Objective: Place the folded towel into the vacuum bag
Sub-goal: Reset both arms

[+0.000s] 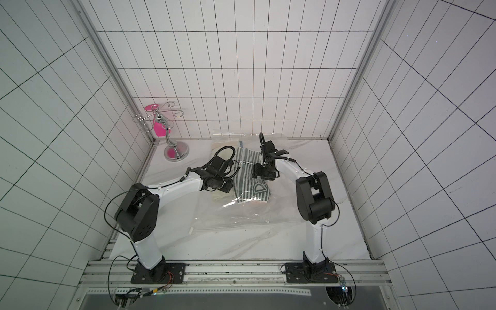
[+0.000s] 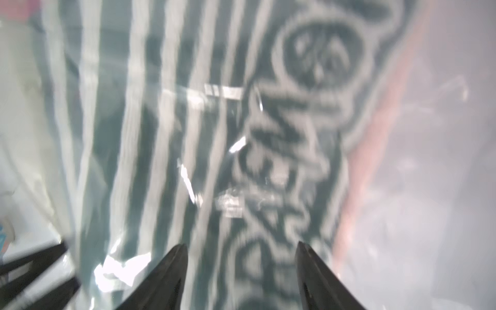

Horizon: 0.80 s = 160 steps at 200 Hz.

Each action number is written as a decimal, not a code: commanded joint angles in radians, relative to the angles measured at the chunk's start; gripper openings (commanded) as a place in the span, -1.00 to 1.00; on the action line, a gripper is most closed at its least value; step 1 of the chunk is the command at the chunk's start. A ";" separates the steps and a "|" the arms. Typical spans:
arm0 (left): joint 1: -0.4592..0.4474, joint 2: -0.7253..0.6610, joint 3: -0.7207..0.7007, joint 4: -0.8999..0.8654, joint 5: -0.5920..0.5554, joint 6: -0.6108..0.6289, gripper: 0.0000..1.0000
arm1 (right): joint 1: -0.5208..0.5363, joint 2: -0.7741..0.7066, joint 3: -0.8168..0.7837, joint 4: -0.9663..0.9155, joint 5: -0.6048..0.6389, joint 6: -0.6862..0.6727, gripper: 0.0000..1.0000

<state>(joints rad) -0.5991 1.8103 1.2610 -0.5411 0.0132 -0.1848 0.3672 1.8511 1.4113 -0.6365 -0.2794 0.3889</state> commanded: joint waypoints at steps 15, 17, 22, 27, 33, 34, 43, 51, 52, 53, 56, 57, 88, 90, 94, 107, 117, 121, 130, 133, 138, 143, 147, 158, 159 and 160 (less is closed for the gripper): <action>0.006 -0.106 -0.164 0.028 -0.024 -0.124 -0.33 | 0.012 -0.285 -0.432 0.177 0.016 0.149 0.34; 0.007 -0.113 -0.178 0.038 -0.024 -0.129 -0.32 | 0.014 -0.290 -0.450 0.195 0.019 0.151 0.34; 0.004 -0.133 -0.209 0.060 -0.029 -0.144 -0.33 | 0.015 -0.288 -0.484 0.221 0.024 0.152 0.34; 0.005 -0.151 -0.232 0.076 -0.034 -0.153 -0.33 | 0.012 -0.276 -0.498 0.230 0.027 0.142 0.34; 0.005 -0.183 -0.251 0.087 -0.036 -0.158 -0.33 | 0.003 -0.258 -0.489 0.213 0.020 0.116 0.32; 0.004 -0.187 -0.253 0.087 -0.038 -0.158 -0.32 | 0.002 -0.256 -0.484 0.207 0.018 0.113 0.32; 0.005 -0.243 -0.262 0.084 -0.064 -0.160 -0.28 | -0.016 -0.255 -0.437 0.138 0.015 0.083 0.30; 0.007 -0.311 -0.273 0.091 -0.092 -0.152 -0.21 | -0.024 -0.296 -0.398 0.101 0.026 0.060 0.30; 0.007 -0.321 -0.275 0.092 -0.096 -0.149 -0.20 | -0.025 -0.305 -0.394 0.099 0.029 0.057 0.30; 0.008 -0.330 -0.278 0.096 -0.101 -0.148 -0.19 | -0.026 -0.313 -0.391 0.098 0.032 0.055 0.30; 0.007 -0.360 -0.284 0.103 -0.111 -0.142 -0.15 | -0.029 -0.336 -0.381 0.092 0.042 0.047 0.31; 0.008 -0.370 -0.287 0.106 -0.116 -0.139 -0.14 | -0.029 -0.343 -0.377 0.090 0.047 0.044 0.32; 0.015 -0.655 -0.421 0.339 -0.341 0.008 0.33 | -0.091 -0.544 -0.364 0.171 0.292 -0.109 0.57; 0.017 -0.669 -0.436 0.361 -0.362 0.024 0.36 | -0.098 -0.551 -0.373 0.190 0.315 -0.118 0.59; 0.020 -0.690 -0.464 0.421 -0.406 0.060 0.41 | -0.116 -0.566 -0.397 0.229 0.362 -0.137 0.63; 0.068 -0.722 -0.529 0.584 -0.526 0.119 0.52 | -0.180 -0.591 -0.507 0.410 0.548 -0.195 0.67; 0.136 -0.720 -0.548 0.639 -0.583 0.118 0.52 | -0.240 -0.590 -0.561 0.501 0.636 -0.213 0.68; 0.164 -0.714 -0.555 0.652 -0.612 0.113 0.52 | -0.267 -0.586 -0.568 0.508 0.661 -0.202 0.68; 0.224 -0.695 -0.570 0.664 -0.681 0.096 0.51 | -0.311 -0.579 -0.584 0.522 0.692 -0.173 0.66; 0.246 -0.686 -0.580 0.670 -0.703 0.092 0.51 | -0.317 -0.576 -0.595 0.539 0.702 -0.169 0.65; 0.275 -0.669 -0.602 0.702 -0.742 0.083 0.51 | -0.320 -0.578 -0.621 0.568 0.726 -0.161 0.64; 0.305 -0.654 -0.626 0.759 -0.766 0.073 0.51 | -0.320 -0.584 -0.653 0.613 0.749 -0.155 0.64; 0.328 -0.641 -0.651 0.796 -0.764 0.067 0.52 | -0.320 -0.593 -0.685 0.655 0.754 -0.162 0.64; 0.388 -0.594 -0.713 0.880 -0.705 0.018 0.52 | -0.320 -0.613 -0.804 0.845 0.732 -0.225 0.61; 0.393 -0.590 -0.716 0.885 -0.698 0.013 0.51 | -0.320 -0.613 -0.815 0.869 0.731 -0.230 0.61; 0.398 -0.586 -0.720 0.890 -0.691 0.009 0.51 | -0.320 -0.613 -0.825 0.890 0.728 -0.235 0.61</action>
<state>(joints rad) -0.2947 1.1481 0.6483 0.1413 -0.5941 -0.1215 0.0460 1.2583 0.7837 -0.0761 0.3355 0.2405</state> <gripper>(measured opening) 0.757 0.813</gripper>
